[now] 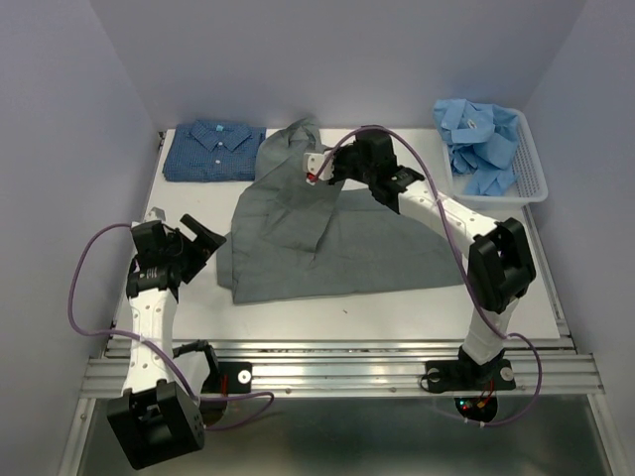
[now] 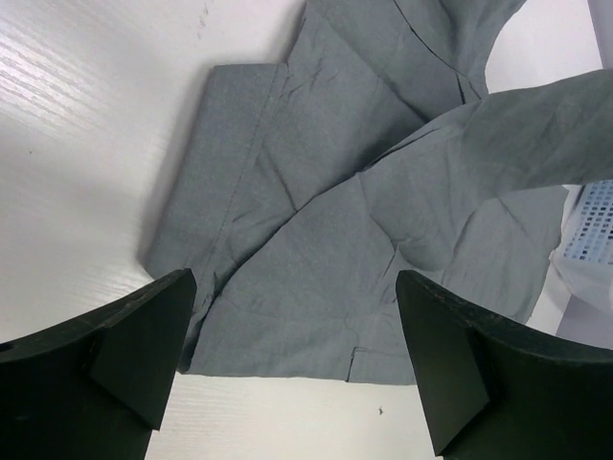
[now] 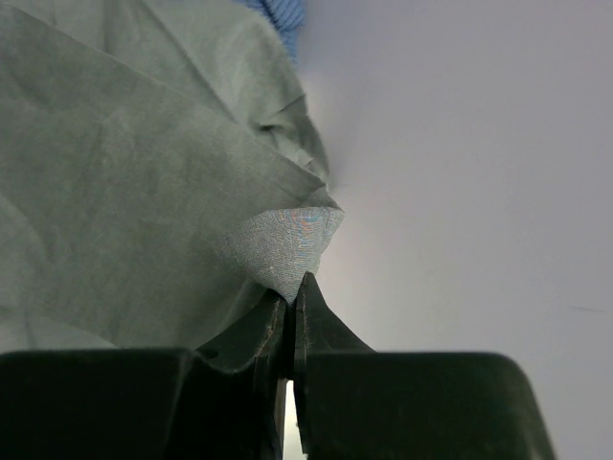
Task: Fold and stack the long sleeve shirts
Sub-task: Fold the shirt
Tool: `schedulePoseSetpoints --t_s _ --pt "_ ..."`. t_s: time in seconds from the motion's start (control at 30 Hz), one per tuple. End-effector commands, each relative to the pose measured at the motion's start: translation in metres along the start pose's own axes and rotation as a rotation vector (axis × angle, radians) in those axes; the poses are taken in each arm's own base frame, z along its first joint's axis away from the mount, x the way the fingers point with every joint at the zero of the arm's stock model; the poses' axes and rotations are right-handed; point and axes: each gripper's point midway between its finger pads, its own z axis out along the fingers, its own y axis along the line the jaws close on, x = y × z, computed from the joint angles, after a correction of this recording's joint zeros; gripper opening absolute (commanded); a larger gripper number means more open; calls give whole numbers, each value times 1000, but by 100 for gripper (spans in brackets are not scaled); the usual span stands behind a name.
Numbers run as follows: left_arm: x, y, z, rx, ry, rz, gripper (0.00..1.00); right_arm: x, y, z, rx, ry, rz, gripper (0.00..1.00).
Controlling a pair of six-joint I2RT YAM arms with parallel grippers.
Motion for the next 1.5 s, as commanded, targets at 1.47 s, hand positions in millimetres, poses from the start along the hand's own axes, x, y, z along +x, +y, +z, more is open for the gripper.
schedulePoseSetpoints --t_s 1.47 --pt "14 -12 -17 89 -17 23 99 -81 80 -105 -314 -388 -192 6"
